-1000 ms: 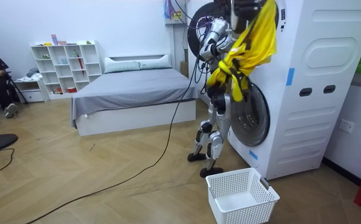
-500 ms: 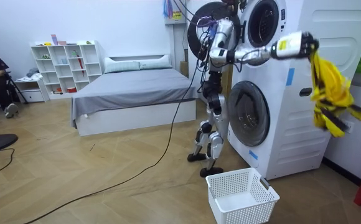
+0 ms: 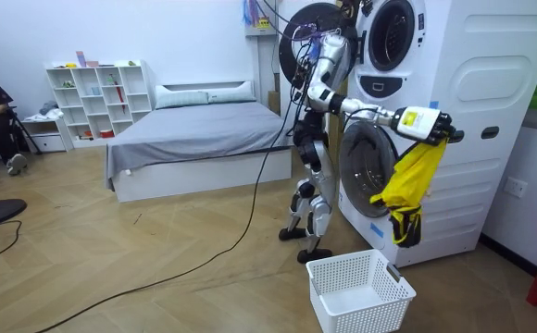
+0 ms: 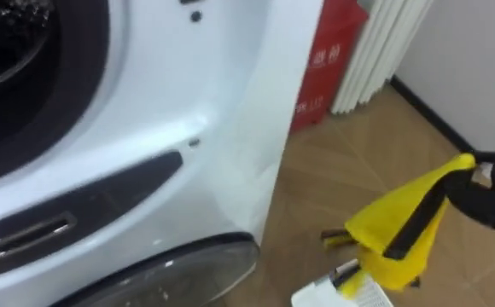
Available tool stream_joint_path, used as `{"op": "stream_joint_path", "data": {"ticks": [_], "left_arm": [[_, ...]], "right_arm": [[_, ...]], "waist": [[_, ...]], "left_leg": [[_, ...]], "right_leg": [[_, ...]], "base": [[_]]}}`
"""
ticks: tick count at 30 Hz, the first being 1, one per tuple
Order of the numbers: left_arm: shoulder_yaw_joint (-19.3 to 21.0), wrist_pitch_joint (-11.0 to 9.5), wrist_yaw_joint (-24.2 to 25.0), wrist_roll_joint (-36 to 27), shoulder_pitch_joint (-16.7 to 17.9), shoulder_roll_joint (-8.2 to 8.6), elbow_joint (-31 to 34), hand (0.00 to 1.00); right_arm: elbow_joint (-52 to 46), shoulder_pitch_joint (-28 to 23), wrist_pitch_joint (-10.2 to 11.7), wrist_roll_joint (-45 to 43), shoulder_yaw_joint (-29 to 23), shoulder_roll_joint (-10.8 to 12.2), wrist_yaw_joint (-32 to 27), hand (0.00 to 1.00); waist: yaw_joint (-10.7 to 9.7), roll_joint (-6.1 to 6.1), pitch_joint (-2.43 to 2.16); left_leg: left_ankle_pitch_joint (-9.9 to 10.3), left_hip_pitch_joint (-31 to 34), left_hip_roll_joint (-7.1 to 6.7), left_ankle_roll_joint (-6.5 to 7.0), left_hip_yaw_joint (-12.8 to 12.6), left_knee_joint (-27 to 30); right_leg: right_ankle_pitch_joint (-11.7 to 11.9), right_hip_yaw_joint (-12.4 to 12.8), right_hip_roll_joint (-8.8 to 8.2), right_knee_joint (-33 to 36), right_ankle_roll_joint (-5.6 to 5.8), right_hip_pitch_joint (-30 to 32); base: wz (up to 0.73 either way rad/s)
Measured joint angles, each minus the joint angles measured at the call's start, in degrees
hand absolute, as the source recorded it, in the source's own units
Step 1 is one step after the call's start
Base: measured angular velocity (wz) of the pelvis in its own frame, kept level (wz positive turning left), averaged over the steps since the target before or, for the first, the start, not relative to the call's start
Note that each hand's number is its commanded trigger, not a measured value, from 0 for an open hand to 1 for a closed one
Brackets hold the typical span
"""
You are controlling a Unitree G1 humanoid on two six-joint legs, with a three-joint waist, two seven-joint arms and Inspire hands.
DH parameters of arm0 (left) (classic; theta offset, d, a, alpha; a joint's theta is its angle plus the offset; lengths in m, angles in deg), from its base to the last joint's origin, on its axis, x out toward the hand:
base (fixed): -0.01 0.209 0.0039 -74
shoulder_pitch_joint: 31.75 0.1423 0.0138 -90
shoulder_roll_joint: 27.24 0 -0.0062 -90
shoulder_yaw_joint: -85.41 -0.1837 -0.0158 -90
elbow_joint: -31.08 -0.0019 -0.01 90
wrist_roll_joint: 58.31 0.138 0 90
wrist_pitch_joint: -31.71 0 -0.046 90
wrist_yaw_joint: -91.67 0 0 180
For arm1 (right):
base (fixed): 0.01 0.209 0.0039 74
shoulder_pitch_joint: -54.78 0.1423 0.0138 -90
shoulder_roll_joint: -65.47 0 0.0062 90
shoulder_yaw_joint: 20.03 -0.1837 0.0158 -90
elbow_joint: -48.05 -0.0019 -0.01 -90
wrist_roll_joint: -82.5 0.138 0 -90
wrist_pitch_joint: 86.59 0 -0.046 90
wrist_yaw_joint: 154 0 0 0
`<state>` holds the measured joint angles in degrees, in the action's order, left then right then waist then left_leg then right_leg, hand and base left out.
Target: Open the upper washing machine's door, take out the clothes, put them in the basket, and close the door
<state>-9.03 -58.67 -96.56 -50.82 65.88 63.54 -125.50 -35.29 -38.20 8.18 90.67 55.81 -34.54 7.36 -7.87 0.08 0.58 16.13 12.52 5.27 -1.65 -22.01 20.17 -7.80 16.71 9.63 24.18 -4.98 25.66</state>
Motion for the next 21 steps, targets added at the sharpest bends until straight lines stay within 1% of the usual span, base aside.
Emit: {"op": "stream_joint_path", "data": {"ticks": [2, 4, 6, 7, 8, 9, 10, 12, 14, 17, 19, 21], "left_arm": [[-0.57, -0.18, -0.05, -1.35, -0.4, 0.0, 0.03, 0.0], [-1.83, -0.9, -0.19, -2.45, -1.14, 0.07, 0.04, 0.0], [-2.67, -2.38, -0.36, -3.45, -1.63, 0.03, 0.04, 0.0], [-2.74, -2.68, -0.4, -3.48, -1.63, 0.02, 0.02, 0.0], [-3.64, -2.95, -0.4, -3.68, -1.93, 0.01, -0.04, 0.0], [-4.5, -2.96, -0.37, -4.59, -2.6, 0.15, -0.33, 0.0], [-4.99, -2.98, -0.37, -4.99, -2.94, 0.14, -0.38, 0.0], [-6.84, -3.83, -0.38, -7.1, -3.88, 0.29, -0.25, 0.0], [-8.68, -3.92, -0.43, -8.17, -4.41, 0.32, -0.23, 0.0], [-11.56, -3.89, -1.28, -8.22, -5.32, 0.61, -0.02, 0.0], [-12.55, -3.94, -1.47, -9.05, -5.45, 0.69, 0.36, 0.0], [-12.72, -3.71, -1.77, -9.82, -5.34, 0.69, 0.87, 0.0]], "right_arm": [[0.77, 0.05, 0.4, -0.11, 1.26, -0.02, -0.02, 1.0], [2.38, 0.35, 0.81, -1.26, 2.88, -0.02, 0.12, 1.0], [4.5, 1.24, 0.81, -1.96, 5.61, 0.0, 1.22, 1.0], [4.81, 1.39, 0.81, -2.19, 6.28, -0.01, 1.55, 1.0], [5.65, 1.75, 0.95, -2.47, 7.36, 0.0, 2.32, 1.0], [7.08, 1.81, 1.34, -3.17, 8.26, 0.04, 2.83, 1.0], [7.55, 1.81, 1.34, -3.5, 8.58, 0.14, 3.25, 1.0], [8.25, 2.07, 1.34, -4.22, 9.3, 0.92, 4.38, 1.0], [8.44, 2.64, 1.42, -4.14, 10.82, 1.22, 4.4, 1.0], [10.26, 4.07, 1.46, -3.84, 13.08, 1.26, 4.44, 1.0], [10.74, 4.51, 1.46, -3.92, 13.76, 1.76, 4.53, 1.0], [10.78, 4.43, 1.47, -3.92, 15.11, 2.04, 4.91, 1.0]], "waist": [[-0.07, 0.6, 0.09], [-0.04, 1.45, 0.16], [0.34, 2.06, 0.16], [0.37, 2.22, 0.13], [0.15, 2.7, 0.29], [0.05, 3.09, 0.28], [0.05, 3.16, 0.29], [0.08, 3.91, 0.28], [-0.21, 4.37, 0.28], [-0.11, 4.64, 0.28], [-0.07, 4.74, 0.28], [-0.08, 4.87, 0.21]], "left_leg": [[0.01, 1.14, -0.04, 0.02, 0.02, 1.02], [0.02, 2.28, -0.12, 0.04, 0.04, 1.16], [0.0, 3.41, -0.6, 0.06, 0.05, 1.02], [0.0, 3.72, -0.66, 0.06, 0.05, 1.03], [0.0, 4.18, -0.67, 0.06, 0.04, 1.2], [0.0, 4.43, -0.7, 0.06, 0.02, 1.28], [0.0, 4.53, -0.79, 0.06, 0.0, 1.3], [0.0, 5.38, -0.91, 0.06, 0.01, 1.31], [0.0, 5.88, -1.01, 0.07, 0.01, 1.29], [-0.02, 5.92, -1.1, 0.08, -0.11, 1.08], [-0.13, 6.07, -1.14, 0.25, -0.48, 0.6], [-0.17, 6.91, -1.12, 0.32, -0.7, 0.62]], "right_leg": [[0.0, 0.44, -0.02, 0.59, 0.0, 1.1], [0.3, 0.88, 0.12, 1.01, 0.22, 2.44], [0.34, 1.82, 0.34, 2.52, 0.4, 4.62], [0.32, 1.99, 0.39, 2.81, 0.44, 5.08], [0.41, 2.02, 0.38, 2.95, 0.49, 5.59], [0.42, 2.06, 0.37, 3.2, 0.5, 5.9], [0.36, 2.17, 0.38, 3.55, 0.54, 6.19], [0.36, 2.2, 0.35, 3.74, 0.6, 7.15], [0.45, 2.22, 0.34, 4.04, 0.62, 7.84], [0.48, 2.25, 0.38, 4.51, 0.58, 8.22], [0.5, 2.23, 0.37, 4.61, 0.55, 8.65], [0.53, 2.18, 0.36, 4.65, 0.52, 9.56]], "base": [[-0.04], [-0.07], [-0.15], [-0.13], [-0.05], [0.0], [0.0], [-0.02], [0.0], [0.0], [0.0], [0.0]]}}
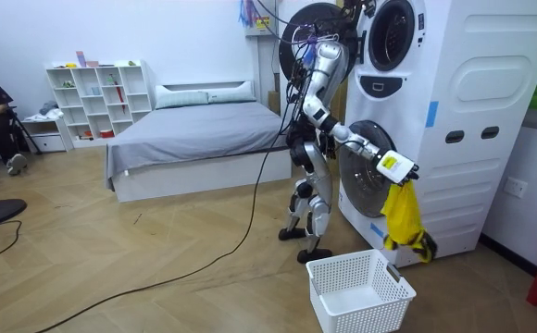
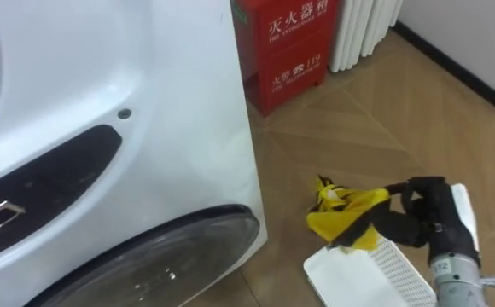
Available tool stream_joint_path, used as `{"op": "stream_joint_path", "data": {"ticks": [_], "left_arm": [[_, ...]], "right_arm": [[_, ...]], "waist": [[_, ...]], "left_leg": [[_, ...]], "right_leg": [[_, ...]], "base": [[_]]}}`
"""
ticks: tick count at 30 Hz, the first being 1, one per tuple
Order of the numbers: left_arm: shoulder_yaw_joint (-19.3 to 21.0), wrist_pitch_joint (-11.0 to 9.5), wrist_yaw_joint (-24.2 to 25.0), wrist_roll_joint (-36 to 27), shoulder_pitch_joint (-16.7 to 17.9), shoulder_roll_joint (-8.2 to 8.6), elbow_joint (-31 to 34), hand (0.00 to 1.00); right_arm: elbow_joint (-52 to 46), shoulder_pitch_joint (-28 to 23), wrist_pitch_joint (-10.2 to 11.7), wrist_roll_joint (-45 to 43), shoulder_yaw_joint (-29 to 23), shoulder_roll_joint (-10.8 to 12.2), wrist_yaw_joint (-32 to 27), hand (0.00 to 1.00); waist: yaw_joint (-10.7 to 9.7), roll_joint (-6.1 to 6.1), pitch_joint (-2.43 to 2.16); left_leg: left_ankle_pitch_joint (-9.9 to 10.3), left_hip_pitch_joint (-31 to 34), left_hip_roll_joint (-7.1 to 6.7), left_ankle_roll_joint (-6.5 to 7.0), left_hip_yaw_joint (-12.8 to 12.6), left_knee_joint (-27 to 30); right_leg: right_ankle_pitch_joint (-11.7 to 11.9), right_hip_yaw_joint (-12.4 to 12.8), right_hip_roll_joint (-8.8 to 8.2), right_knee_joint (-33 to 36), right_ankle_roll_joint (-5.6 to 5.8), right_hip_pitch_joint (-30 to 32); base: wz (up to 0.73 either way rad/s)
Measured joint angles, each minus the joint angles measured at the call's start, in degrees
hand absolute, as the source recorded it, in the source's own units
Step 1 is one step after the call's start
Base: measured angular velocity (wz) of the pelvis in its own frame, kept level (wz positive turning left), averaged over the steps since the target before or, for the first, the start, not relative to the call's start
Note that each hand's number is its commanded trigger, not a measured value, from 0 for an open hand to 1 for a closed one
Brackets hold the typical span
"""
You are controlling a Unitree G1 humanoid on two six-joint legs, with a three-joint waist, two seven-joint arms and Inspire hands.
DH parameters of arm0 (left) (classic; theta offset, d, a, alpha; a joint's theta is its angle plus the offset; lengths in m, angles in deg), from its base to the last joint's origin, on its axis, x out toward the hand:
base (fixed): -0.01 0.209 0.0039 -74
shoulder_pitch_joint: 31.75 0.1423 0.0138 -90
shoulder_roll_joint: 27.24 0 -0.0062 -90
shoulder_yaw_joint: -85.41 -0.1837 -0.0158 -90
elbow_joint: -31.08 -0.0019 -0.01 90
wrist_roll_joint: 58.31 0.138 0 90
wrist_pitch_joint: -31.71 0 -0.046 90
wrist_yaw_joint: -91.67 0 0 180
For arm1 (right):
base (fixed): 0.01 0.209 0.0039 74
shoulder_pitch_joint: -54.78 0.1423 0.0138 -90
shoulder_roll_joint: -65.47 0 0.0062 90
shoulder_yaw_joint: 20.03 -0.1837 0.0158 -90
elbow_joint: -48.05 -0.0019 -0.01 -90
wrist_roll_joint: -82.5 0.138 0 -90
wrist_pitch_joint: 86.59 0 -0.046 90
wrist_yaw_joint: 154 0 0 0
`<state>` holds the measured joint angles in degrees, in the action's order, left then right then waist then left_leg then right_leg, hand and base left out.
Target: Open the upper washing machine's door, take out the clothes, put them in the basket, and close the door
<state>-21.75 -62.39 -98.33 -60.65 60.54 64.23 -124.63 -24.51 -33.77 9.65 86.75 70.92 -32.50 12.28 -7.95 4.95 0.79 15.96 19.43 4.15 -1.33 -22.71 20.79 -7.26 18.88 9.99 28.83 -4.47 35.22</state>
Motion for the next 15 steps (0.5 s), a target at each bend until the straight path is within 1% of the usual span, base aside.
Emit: {"op": "stream_joint_path", "data": {"ticks": [1, 3, 7, 10, 11, 12, 15], "left_arm": [[0.0, 0.04, -0.21, -0.31, 0.02, 0.0, 0.38, 0.0], [0.02, -0.03, -0.84, -0.49, 0.61, 0.0, 1.59, 0.0], [0.01, -0.22, -1.11, -0.52, 0.54, 0.03, 1.59, 0.0], [-0.71, -0.18, -1.2, -2.81, 0.41, -0.02, 1.45, 0.0], [-1.17, -0.19, -1.21, -3.06, 0.41, -0.02, 1.45, 0.0], [-2.06, -0.18, -1.19, -3.68, 0.42, 0.04, 1.45, 0.0], [-2.31, -0.1, -1.19, -4.99, 0.25, 0.12, 1.47, 0.0]], "right_arm": [[0.13, -0.18, 0.0, 0.0, 0.09, 0.2, 0.24, 1.0], [1.75, -0.68, 0.01, -0.04, 0.13, 1.72, 0.96, 1.0], [5.69, -1.19, -0.02, 0.03, 0.34, 2.65, 2.09, 1.0], [8.13, -2.56, -0.02, 0.59, 1.31, 3.52, 2.84, 1.0], [8.48, -2.83, -0.02, 0.67, 1.57, 3.6, 2.92, 1.0], [8.95, -3.41, -0.02, 1.12, 2.09, 3.61, 3.04, 1.0], [9.34, -5.31, -0.04, 2.22, 2.36, 3.96, 3.19, 1.0]], "waist": [[0.03, 0.01, 0.0], [0.12, 0.05, -0.03], [0.11, 0.12, -0.08], [-0.39, 0.37, -0.22], [-0.44, 0.57, -0.3], [-0.87, 1.03, -0.37], [-1.37, 2.03, -0.27]], "left_leg": [[0.0, 0.17, 0.0, 0.0, 0.01, 0.0], [0.0, 0.55, 0.02, 0.0, 0.03, 0.0], [0.0, 1.11, 0.01, 0.0, 0.02, -0.03], [0.0, 1.13, 0.06, 0.0, -0.01, -0.04], [0.0, 1.16, 0.07, 0.0, 0.0, -0.04], [0.0, 1.2, 0.07, 0.0, 0.0, -0.04], [0.0, 1.18, -0.03, 0.0, -0.24, -0.05]], "right_leg": [[0.01, -0.03, 0.0, 0.01, 0.0, 0.17], [0.02, -0.11, -0.02, -0.01, -0.02, 0.5], [0.03, -0.22, -0.09, -0.12, -0.03, 0.99], [0.02, -0.24, -0.07, -0.27, -0.04, 0.93], [0.02, -0.26, -0.09, -0.31, -0.03, 0.9], [0.02, -0.32, -0.16, -0.29, -0.03, 0.85], [0.0, -0.34, -0.3, -0.16, 0.01, 0.87]], "base": [[0.04], [0.0], [0.0], [0.0], [0.0], [0.0], [0.01]]}}
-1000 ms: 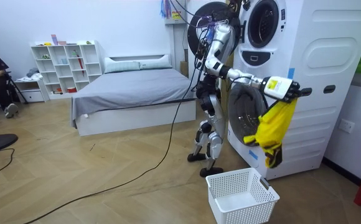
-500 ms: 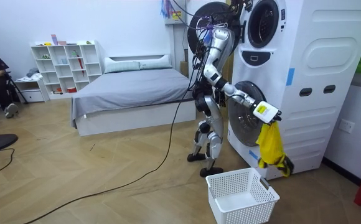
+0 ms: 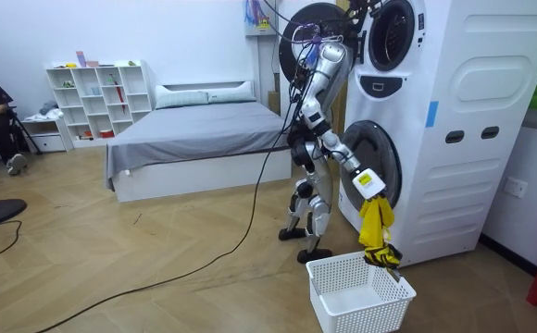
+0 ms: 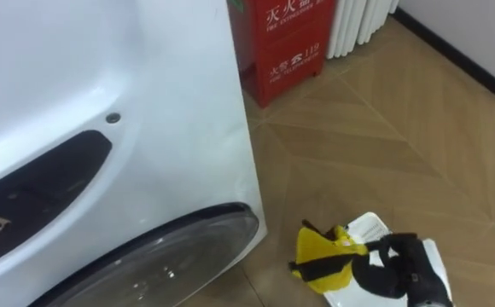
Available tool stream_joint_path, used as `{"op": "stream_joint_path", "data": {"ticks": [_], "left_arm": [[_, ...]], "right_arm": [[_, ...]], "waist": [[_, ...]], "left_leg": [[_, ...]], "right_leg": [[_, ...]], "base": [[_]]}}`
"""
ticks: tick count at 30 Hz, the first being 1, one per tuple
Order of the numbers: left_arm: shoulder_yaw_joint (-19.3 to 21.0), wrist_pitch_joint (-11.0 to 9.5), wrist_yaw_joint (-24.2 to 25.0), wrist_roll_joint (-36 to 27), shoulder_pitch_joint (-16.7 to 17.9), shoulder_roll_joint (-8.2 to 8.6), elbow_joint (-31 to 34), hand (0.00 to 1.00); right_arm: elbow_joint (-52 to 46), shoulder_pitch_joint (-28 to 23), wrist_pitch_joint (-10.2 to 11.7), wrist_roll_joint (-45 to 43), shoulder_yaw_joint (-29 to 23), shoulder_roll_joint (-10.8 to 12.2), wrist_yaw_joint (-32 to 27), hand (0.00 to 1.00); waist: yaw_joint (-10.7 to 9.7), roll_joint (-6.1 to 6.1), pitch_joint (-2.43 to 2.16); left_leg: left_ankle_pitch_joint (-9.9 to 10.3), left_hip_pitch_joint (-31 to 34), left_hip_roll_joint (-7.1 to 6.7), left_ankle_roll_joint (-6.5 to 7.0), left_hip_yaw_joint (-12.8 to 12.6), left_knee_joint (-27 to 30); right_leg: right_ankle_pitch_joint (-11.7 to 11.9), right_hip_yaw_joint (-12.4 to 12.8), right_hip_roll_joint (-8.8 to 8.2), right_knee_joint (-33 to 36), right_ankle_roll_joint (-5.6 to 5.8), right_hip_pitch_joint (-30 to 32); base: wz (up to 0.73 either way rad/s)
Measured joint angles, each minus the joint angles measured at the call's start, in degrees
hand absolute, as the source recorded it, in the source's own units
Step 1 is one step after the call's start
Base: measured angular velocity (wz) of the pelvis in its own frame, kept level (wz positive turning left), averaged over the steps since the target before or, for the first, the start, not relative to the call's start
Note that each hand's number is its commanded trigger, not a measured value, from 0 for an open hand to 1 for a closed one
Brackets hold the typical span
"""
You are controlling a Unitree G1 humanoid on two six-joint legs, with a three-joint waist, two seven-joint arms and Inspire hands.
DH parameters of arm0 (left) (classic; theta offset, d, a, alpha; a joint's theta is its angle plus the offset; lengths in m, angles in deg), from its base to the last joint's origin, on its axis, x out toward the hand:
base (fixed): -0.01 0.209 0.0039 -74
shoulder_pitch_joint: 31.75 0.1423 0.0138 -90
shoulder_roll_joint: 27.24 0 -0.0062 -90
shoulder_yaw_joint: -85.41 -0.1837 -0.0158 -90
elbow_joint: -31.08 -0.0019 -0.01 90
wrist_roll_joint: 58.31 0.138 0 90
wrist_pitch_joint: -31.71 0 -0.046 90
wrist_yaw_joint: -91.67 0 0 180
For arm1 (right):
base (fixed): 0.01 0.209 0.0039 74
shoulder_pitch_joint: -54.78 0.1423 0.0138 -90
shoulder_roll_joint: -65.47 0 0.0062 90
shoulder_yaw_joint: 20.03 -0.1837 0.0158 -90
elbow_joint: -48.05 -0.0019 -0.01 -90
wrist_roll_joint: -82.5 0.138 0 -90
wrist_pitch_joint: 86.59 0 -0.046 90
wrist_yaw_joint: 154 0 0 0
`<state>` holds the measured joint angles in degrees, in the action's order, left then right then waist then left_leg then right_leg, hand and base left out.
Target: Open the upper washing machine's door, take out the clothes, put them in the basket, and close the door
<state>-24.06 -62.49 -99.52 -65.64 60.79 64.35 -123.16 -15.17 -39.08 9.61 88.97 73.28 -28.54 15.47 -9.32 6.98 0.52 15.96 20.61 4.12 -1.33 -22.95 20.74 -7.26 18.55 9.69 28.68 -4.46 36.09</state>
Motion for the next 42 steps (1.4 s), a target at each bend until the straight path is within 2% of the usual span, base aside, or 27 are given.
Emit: {"op": "stream_joint_path", "data": {"ticks": [3, 11, 15, 19, 21, 29, 32, 39, 42], "left_arm": [[-0.03, 0.1, -0.01, -0.05, -0.08, 0.01, -0.02, 0.0], [0.03, 0.07, -0.11, 0.0, -0.09, 0.81, -0.03, 0.0], [0.02, 0.04, 0.18, -0.06, -0.09, 0.78, -0.04, 0.0], [0.02, -0.01, 0.19, -0.08, -0.24, 0.67, 0.37, 0.0], [0.02, 0.02, 0.18, -0.07, -0.26, 0.64, 0.23, 0.0], [0.03, 0.05, 0.11, 0.01, -0.26, 0.23, 0.21, 0.0], [0.06, 0.08, 0.08, -0.02, -0.26, -0.49, 0.34, 0.0], [0.15, -0.04, -0.87, -0.01, -0.51, -1.1, 0.38, 0.0], [0.17, -0.05, -0.96, 0.0, -0.51, -1.12, 0.35, 0.0]], "right_arm": [[0.49, -1.61, -0.11, 0.94, 0.17, 0.0, 0.05, 1.0], [0.6, -2.65, -0.35, 1.27, 0.01, 0.01, -0.04, 1.0], [0.79, -2.37, -0.35, 1.21, 0.0, -0.01, 0.1, 1.0], [3.67, -2.49, -0.38, 0.74, 0.0, 0.0, 0.24, 1.0], [4.81, -3.0, -0.64, 0.75, -0.14, 0.0, 0.18, 1.0], [7.02, -4.79, -0.85, 0.71, -0.13, -0.05, -0.15, 1.0], [8.25, -5.51, -0.88, 0.93, -0.12, -0.15, -0.93, 1.0], [8.13, -6.92, -0.87, 2.09, -0.31, -0.25, -3.47, 1.0], [8.0, -6.88, -0.82, 2.07, -0.69, -0.25, -4.08, 1.0]], "waist": [[0.03, 0.36, 0.0], [-0.6, 0.26, 0.05], [-1.68, -0.4, 0.36], [-2.94, -0.5, 0.34], [-3.04, -0.56, 0.31], [-3.42, -0.94, 0.32], [-3.49, -1.31, 0.31], [-3.87, -3.4, 0.25], [-4.12, -3.42, 0.25]], "left_leg": [[-0.03, -0.15, -0.17, 0.05, -0.14, -0.04], [-0.27, -0.1, -0.79, 0.46, -0.46, -0.04], [-0.36, 0.24, -1.56, 0.64, -0.53, 0.01], [-0.3, 0.8, -1.83, 0.8, -0.51, 0.32], [0.07, 1.05, -1.88, 1.43, -0.63, 0.33], [0.1, 1.21, -2.04, 1.46, -1.41, 0.39], [0.1, 1.67, -2.03, 1.46, -1.41, 0.77], [0.14, 1.92, -2.07, 1.53, -1.43, 0.87], [0.33, 1.94, -2.07, 1.86, -1.53, 0.88]], "right_leg": [[-0.07, 0.16, -0.01, 0.16, 0.1, 0.1], [0.06, 0.96, -0.24, 0.33, 0.77, 0.37], [-0.2, 1.88, -0.51, 1.12, 1.41, 1.14], [-0.36, 2.46, -0.58, 1.09, 2.02, 1.41], [-0.08, 2.15, -0.63, 1.14, 2.04, 2.0], [-0.15, 3.42, -0.38, 1.19, 2.24, 2.35], [-0.18, 3.47, -0.47, 1.34, 2.28, 2.63], [-0.09, 3.29, -0.52, 1.24, 2.44, 2.9], [-0.03, 3.22, -0.56, 1.21, 2.55, 2.94]], "base": [[0.0], [-0.02], [-0.06], [0.02], [-0.15], [-0.08], [0.03], [0.0], [0.0]]}}
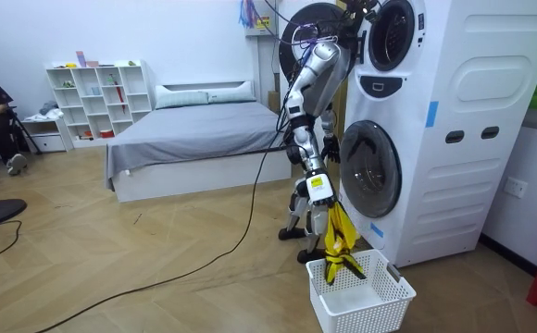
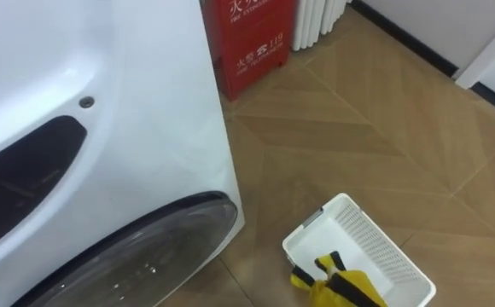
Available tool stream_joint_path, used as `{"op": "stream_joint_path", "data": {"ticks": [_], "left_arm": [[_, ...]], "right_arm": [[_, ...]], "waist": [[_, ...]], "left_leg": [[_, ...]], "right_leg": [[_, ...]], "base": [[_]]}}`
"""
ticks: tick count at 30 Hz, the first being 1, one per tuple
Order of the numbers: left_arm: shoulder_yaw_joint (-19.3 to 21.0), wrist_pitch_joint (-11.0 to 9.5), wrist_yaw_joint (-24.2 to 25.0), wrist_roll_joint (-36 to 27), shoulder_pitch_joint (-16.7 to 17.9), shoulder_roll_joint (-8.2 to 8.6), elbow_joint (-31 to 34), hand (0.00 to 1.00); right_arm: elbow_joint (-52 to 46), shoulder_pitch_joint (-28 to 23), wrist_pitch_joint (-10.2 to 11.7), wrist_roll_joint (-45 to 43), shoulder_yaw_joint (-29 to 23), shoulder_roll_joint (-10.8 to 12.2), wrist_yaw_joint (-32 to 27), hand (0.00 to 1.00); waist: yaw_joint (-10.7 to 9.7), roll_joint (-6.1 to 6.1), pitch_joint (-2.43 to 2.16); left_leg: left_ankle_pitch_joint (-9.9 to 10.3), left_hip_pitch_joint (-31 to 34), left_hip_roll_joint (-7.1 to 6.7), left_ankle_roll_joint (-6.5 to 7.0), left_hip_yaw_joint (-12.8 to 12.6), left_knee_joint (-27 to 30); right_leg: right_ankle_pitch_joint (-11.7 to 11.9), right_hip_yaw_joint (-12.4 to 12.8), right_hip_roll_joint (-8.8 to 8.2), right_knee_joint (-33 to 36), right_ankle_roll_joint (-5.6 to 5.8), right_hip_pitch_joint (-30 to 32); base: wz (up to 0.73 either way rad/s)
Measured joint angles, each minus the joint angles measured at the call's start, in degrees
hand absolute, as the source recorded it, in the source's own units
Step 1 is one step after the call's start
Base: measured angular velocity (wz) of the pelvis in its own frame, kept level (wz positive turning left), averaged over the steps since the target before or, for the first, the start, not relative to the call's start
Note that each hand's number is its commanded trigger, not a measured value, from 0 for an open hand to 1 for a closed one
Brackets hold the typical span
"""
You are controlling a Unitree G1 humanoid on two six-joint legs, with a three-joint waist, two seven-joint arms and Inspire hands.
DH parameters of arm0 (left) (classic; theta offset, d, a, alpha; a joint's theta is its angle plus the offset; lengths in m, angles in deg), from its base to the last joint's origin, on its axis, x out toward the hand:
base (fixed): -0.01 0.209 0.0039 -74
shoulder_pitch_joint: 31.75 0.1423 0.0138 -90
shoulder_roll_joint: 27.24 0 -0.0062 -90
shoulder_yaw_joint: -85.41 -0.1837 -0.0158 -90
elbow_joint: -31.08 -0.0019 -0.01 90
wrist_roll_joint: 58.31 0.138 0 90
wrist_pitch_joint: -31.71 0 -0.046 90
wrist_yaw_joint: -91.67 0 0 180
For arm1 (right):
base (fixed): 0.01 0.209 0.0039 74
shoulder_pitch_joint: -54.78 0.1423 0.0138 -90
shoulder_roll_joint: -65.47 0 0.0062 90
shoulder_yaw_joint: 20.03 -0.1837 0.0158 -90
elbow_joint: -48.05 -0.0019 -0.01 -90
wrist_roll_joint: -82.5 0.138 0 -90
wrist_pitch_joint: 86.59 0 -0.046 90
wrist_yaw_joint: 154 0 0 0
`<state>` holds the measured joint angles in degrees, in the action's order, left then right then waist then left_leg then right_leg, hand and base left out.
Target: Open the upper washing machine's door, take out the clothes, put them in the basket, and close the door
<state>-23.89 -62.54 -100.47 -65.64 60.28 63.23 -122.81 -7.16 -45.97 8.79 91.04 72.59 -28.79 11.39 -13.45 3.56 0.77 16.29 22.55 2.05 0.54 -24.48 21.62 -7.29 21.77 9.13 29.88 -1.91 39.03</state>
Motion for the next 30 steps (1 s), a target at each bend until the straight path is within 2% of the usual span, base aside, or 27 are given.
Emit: {"op": "stream_joint_path", "data": {"ticks": [8, 13, 17, 21, 27, 28, 29, 30], "left_arm": [[-0.11, -0.03, 0.01, -0.03, 0.01, -0.71, -0.02, 0.0], [-0.11, 0.15, 0.17, -0.03, 0.48, -0.71, -0.34, 0.0], [-0.07, 0.25, -0.3, 0.06, 1.9, -0.72, -0.25, 0.0], [-0.1, 0.21, -1.07, 0.08, 1.92, -0.68, -0.09, 0.0], [-0.11, 1.11, -1.21, 0.05, 2.1, -0.68, -0.08, 0.0], [-0.11, 1.19, -1.21, 0.05, 2.09, -0.68, -0.07, 0.0], [-0.12, 1.25, -1.21, 0.0, 2.1, -0.65, -0.07, 0.0], [-0.12, 1.31, -1.21, -0.01, 2.1, -0.66, -0.08, 0.0]], "right_arm": [[-1.89, 0.66, 0.02, -0.87, 0.07, -0.1, -1.44, 1.0], [-2.62, 1.26, 0.01, -2.5, -0.13, -0.33, -2.65, 1.0], [-6.68, 2.0, 0.04, -2.66, -1.02, -0.87, -5.4, 1.0], [-8.77, 1.99, 0.46, -3.89, -1.3, -1.91, -7.68, 1.0], [-9.87, 2.53, 0.5, -3.85, -1.45, -2.4, -10.41, 1.0], [-9.87, 2.76, 0.5, -3.84, -1.46, -2.4, -10.51, 0.69], [-9.89, 3.22, 0.51, -3.86, -1.52, -2.4, -10.78, 0.0], [-10.02, 3.95, 0.51, -3.86, -1.53, -2.4, -10.99, 0.0]], "waist": [[0.35, 0.2, -0.09], [1.5, 0.81, -0.2], [1.65, 1.87, -0.72], [2.79, 1.9, -0.75], [2.84, 1.76, -0.66], [2.79, 1.71, -0.63], [2.69, 1.63, -0.6], [2.71, 1.53, -0.53]], "left_leg": [[0.02, 0.25, -0.01, 0.04, 0.1, 0.1], [0.02, 0.25, 0.02, 0.05, 0.19, -0.07], [-0.02, 0.24, 0.02, 0.11, 0.2, -0.37], [-0.15, 0.01, 0.1, 0.27, 0.12, -0.91], [-0.75, 0.0, 0.04, 0.35, 0.06, -1.39], [-0.93, -0.05, -0.09, 0.37, 0.06, -1.65], [-1.31, -0.07, -0.38, 0.44, 0.06, -2.16], [-1.37, 0.16, -0.46, 0.47, 0.05, -2.27]], "right_leg": [[0.26, -0.27, -0.12, 0.05, 0.07, 0.19], [0.4, -0.37, -0.09, -0.08, 0.06, 0.15], [0.43, -0.6, -0.14, -0.2, 0.06, 0.19], [0.57, -0.92, -0.16, -0.26, -0.14, 0.17], [0.38, -1.85, -0.72, -0.2, -0.38, 0.22], [0.36, -1.87, -0.83, -0.2, -0.36, 0.25], [0.35, -1.99, -1.09, -0.21, -0.33, 0.39], [0.35, -2.04, -1.18, -0.16, -0.33, 0.71]], "base": [[0.0], [0.0], [0.02], [0.01], [0.1], [0.1], [0.09], [0.08]]}}
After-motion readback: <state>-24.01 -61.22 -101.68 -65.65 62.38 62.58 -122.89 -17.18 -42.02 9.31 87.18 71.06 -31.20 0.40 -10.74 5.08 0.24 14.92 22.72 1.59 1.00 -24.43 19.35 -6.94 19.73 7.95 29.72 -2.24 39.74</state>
